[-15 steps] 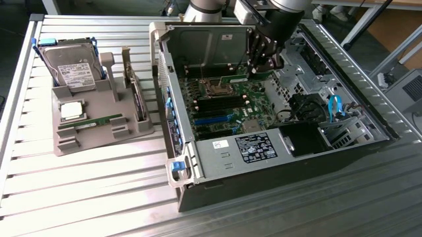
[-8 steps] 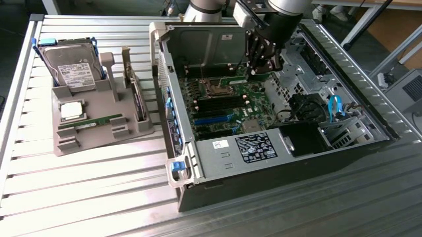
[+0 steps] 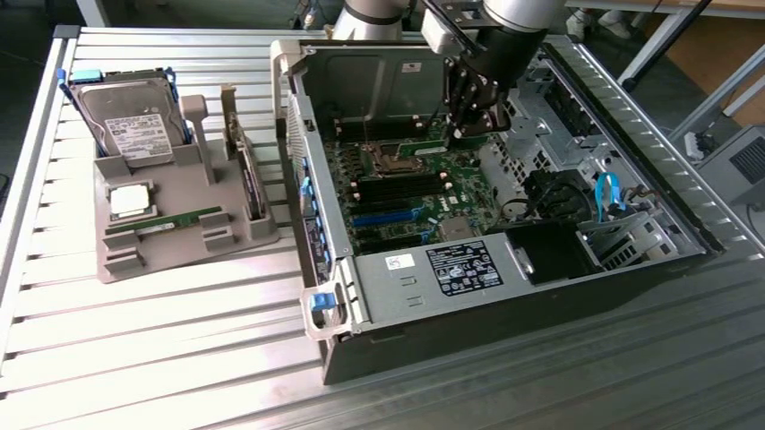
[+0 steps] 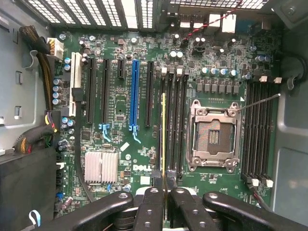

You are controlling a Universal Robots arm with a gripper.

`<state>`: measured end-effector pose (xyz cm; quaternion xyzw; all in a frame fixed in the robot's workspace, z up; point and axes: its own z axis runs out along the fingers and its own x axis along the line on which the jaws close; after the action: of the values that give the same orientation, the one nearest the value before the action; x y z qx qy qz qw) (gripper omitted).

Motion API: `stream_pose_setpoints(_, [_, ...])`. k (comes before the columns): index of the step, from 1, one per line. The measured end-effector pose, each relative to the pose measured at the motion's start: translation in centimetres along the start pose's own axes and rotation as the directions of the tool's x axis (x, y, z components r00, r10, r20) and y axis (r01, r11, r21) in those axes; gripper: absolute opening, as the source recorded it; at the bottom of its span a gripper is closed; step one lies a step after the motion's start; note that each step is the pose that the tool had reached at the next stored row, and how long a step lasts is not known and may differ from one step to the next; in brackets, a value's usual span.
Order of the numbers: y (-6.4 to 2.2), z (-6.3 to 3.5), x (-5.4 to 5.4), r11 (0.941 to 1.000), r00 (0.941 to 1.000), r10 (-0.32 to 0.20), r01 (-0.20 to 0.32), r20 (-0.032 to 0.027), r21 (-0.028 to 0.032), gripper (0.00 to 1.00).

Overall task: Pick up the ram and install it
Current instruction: 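Insert the ram into the slot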

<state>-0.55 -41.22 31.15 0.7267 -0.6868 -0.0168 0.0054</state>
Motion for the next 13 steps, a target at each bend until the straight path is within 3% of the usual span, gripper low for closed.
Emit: stream_pose_setpoints(13, [0.12, 0.45, 0.00, 1.0000, 1.0000, 0.000, 0.000, 0.0000, 0.0000, 0.11])
